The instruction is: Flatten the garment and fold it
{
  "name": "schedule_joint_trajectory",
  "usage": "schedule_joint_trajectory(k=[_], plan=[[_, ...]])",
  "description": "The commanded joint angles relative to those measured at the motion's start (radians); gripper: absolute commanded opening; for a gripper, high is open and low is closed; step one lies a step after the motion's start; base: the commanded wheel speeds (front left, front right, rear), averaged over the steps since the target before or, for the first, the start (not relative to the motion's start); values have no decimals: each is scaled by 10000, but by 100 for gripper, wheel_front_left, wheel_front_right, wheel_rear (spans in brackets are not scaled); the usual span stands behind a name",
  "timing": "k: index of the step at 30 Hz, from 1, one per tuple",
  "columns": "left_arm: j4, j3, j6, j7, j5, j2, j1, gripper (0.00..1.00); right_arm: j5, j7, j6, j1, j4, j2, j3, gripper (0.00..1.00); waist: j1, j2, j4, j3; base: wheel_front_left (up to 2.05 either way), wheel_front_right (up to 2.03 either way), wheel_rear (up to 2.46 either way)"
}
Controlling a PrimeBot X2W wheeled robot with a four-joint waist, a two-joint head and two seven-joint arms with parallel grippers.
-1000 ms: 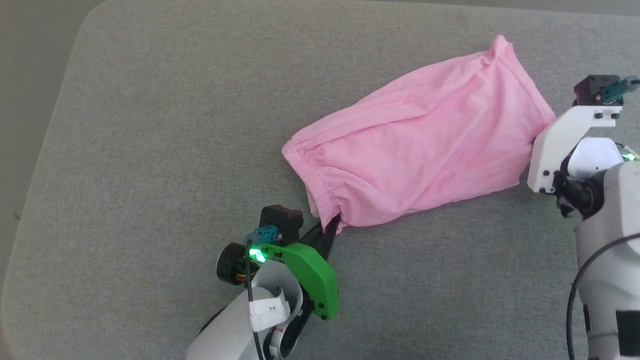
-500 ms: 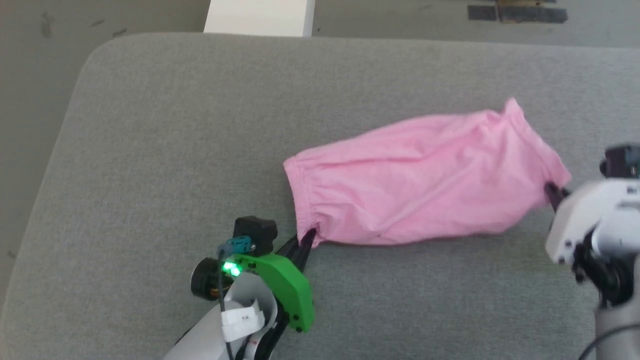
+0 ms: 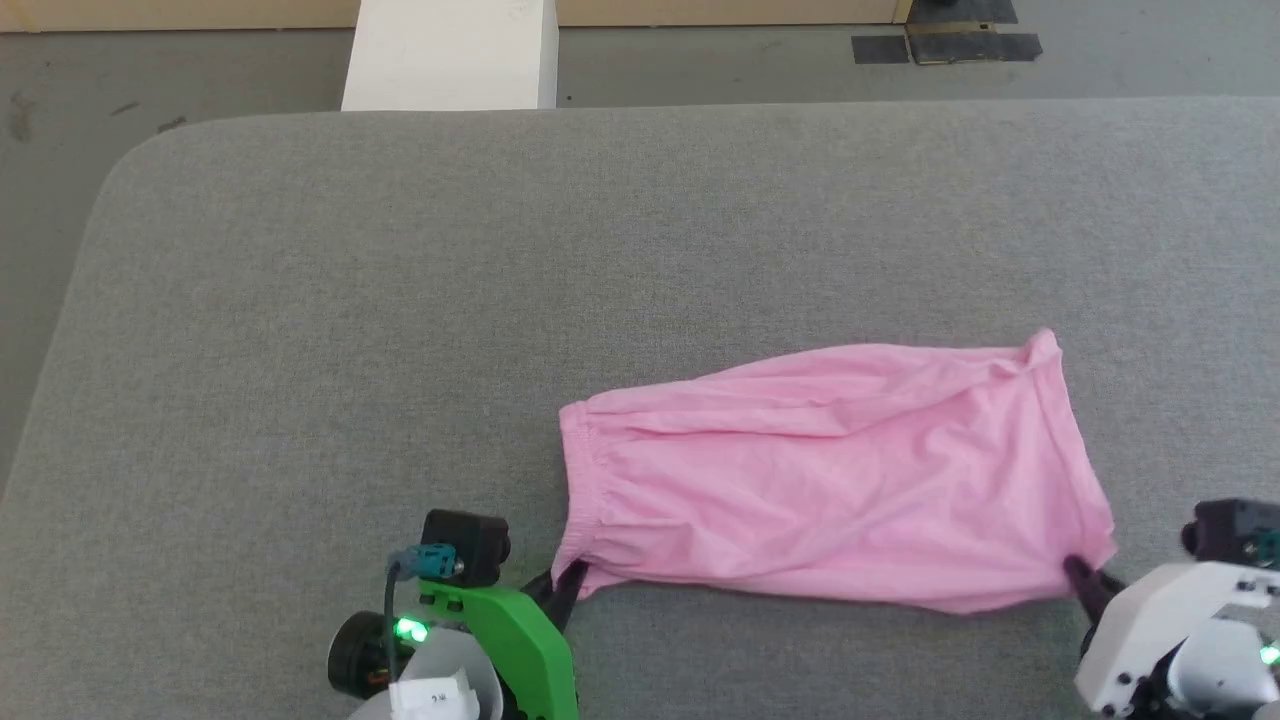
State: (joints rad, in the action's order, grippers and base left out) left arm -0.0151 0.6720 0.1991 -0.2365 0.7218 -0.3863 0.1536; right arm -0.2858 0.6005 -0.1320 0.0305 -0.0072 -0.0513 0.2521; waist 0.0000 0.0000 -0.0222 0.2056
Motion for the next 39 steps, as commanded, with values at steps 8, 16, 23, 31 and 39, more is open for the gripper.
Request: schedule_joint_trajectory(k=[8, 16, 23, 31, 39], plan=[[209, -13, 295, 54, 203, 190, -396, 100, -301, -1206, 13, -78, 1467, 9, -227, 100, 0, 0, 73, -208, 0, 0, 0], [13, -550, 570, 1246, 78, 113, -842, 100, -332, -2507, 13, 58, 798, 10, 201, 100, 0, 0, 161, -486, 0, 0, 0], [63, -1348, 837, 3846, -875, 138, -590, 100, -142, -3917, 13, -47, 277, 10, 86, 100, 0, 0, 235, -603, 0, 0, 0], [459, -2601, 354, 4974, -2422, 791, 185, 100, -39, -4430, 13, -764, 1025, 10, 140, 100, 0, 0, 361, -711, 0, 0, 0], [333, -4125, -891, 4981, -4246, 1931, 127, 100, 119, -3250, 13, -2313, 3118, 10, 433, 100, 0, 0, 269, -696, 0, 0, 0]])
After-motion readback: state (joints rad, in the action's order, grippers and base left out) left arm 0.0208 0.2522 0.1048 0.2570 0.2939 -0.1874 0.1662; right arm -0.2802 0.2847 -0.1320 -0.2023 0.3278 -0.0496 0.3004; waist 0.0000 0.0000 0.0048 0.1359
